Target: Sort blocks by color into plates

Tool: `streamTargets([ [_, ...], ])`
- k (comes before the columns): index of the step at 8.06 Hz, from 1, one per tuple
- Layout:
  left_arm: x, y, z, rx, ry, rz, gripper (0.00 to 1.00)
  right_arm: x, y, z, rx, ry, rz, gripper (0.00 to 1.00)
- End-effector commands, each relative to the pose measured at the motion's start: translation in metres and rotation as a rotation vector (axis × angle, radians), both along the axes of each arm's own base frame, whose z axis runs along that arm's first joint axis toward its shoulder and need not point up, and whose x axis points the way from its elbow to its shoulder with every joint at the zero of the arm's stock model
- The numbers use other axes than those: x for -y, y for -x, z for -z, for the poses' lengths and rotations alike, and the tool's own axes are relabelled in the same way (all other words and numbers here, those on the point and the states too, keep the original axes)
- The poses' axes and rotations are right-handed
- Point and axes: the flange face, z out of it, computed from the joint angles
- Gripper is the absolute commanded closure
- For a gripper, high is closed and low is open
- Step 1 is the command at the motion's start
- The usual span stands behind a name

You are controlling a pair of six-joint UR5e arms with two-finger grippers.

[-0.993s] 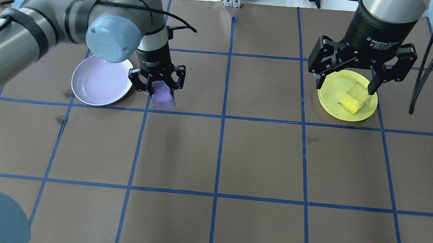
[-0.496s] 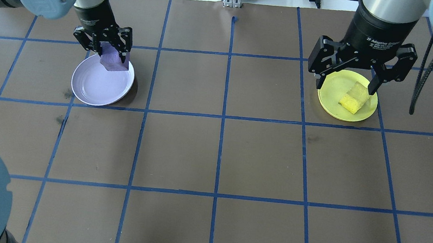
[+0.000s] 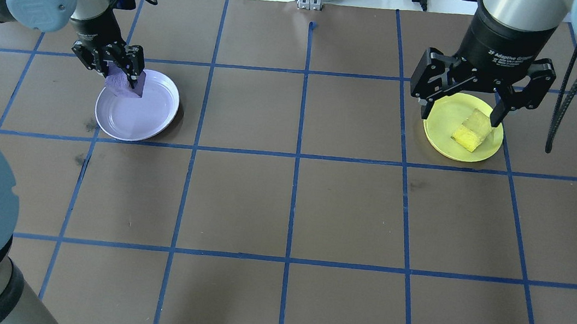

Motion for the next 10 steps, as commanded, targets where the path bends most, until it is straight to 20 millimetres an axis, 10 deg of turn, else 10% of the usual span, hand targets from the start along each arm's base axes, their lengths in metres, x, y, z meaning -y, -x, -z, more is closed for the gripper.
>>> streamTargets([
  [1, 0.010, -0.012, 0.037, -0.010, -0.025, 0.005, 0.75, -0.001, 0.000, 0.000, -0.001, 0.000, 0.000, 0.00],
  [2, 0.010, -0.012, 0.035, -0.007, -0.019, -0.001, 0.15, -0.001, 0.000, 0.001, 0.001, -0.002, 0.001, 0.00],
  [3, 0.009, -0.011, 0.024, -0.001, -0.003, -0.004, 0.00, -0.001, 0.000, 0.001, -0.001, -0.002, -0.001, 0.00],
  [5, 0.007, -0.008, 0.007, 0.005, 0.021, -0.004, 0.00, -0.001, 0.000, 0.001, -0.001, -0.001, -0.001, 0.00],
  [10, -0.052, 0.039, -0.152, 0.050, 0.129, -0.100, 0.00, -0.001, 0.000, 0.001, -0.001, -0.002, 0.000, 0.00],
])
